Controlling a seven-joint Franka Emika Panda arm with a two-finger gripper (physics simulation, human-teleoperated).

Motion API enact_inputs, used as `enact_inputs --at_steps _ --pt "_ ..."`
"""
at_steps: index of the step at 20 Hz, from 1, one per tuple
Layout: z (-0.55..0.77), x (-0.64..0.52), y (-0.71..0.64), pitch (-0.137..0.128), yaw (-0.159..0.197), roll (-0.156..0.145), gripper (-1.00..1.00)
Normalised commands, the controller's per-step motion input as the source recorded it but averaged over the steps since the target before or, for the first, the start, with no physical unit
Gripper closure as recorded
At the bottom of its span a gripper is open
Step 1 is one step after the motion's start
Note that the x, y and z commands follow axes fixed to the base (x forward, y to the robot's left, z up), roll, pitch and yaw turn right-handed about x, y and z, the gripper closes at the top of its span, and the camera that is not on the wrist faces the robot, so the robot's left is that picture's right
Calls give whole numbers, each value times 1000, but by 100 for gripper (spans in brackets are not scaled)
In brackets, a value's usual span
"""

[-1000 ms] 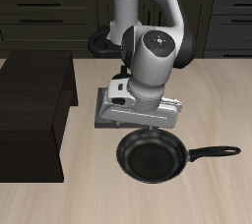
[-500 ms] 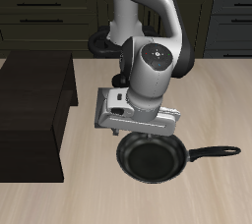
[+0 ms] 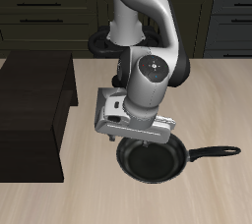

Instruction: Place the frypan on the flat stove and turn on the stove

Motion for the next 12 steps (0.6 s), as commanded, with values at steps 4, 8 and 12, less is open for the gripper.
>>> enact_inputs --at_steps 4,8,12 --pt "-288 -44 -66 27 -6 9 -100" --pt "-195 -36 -51 24 -28 3 -100" --pt "-253 -90 -18 19 -45 41 -100"
